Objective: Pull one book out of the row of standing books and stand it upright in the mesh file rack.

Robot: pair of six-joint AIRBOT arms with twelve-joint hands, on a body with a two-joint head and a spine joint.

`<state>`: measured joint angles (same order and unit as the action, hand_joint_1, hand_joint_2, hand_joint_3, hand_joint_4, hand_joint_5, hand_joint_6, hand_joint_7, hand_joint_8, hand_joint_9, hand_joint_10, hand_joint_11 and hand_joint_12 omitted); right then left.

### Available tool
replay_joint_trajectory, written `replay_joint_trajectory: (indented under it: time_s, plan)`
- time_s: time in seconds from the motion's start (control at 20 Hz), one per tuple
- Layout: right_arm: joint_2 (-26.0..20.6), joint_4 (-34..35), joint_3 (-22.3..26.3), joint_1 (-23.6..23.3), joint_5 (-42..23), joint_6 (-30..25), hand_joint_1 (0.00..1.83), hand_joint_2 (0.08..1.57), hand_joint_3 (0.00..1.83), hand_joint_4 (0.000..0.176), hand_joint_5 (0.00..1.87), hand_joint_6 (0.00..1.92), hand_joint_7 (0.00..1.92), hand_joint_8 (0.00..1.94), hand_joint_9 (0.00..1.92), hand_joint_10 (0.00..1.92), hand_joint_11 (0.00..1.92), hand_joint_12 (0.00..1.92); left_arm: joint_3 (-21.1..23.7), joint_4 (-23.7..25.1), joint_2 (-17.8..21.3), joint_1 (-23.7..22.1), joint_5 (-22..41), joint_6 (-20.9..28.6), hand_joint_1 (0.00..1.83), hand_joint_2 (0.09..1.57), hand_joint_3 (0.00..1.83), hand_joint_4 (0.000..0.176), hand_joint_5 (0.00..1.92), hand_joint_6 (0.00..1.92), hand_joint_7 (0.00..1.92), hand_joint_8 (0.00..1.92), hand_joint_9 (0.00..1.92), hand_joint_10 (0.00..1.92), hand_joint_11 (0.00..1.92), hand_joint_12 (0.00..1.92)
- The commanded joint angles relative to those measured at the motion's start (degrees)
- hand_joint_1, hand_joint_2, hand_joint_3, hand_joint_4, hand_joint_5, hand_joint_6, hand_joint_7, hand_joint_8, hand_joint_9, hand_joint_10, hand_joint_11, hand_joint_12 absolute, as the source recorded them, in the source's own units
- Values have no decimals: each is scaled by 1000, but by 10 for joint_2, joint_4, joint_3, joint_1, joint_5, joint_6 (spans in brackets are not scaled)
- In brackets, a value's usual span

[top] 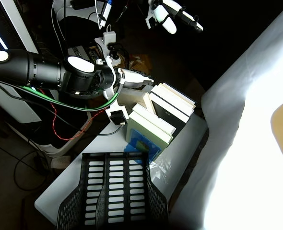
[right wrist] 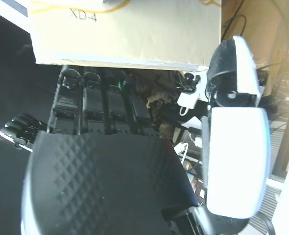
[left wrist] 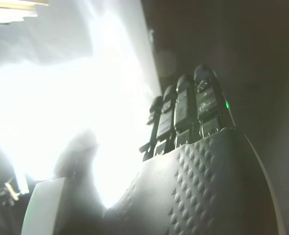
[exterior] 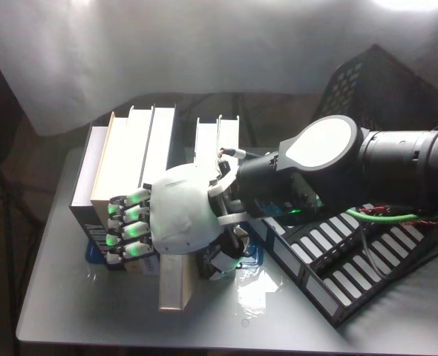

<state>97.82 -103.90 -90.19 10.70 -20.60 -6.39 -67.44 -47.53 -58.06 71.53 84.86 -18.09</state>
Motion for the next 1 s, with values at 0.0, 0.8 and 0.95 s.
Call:
replay_joint_trajectory:
  time_s: [0.0, 0.8, 0.95]
  plan:
    - [-1, 13, -2, 0, 1, 0, 873, 995, 0, 0, 0, 0, 0, 0, 0, 0, 0, 0, -3, -14, 6, 3, 78, 2, 339, 1501, 2, 0, 0, 0, 0, 0, 0, 0, 0, 0]
    - [37, -82, -37, 31, 42, -32, 902, 1028, 9, 0, 87, 21, 108, 3, 49, 39, 1, 251, -2, -14, 6, 4, 83, 2, 235, 1486, 0, 26, 0, 0, 0, 0, 0, 0, 0, 0]
    - [37, -89, -42, 33, 48, -32, 947, 979, 0, 0, 326, 135, 403, 95, 293, 249, 0, 1243, -1, -13, 7, 5, 84, 2, 251, 1473, 0, 30, 0, 0, 0, 0, 0, 0, 0, 0]
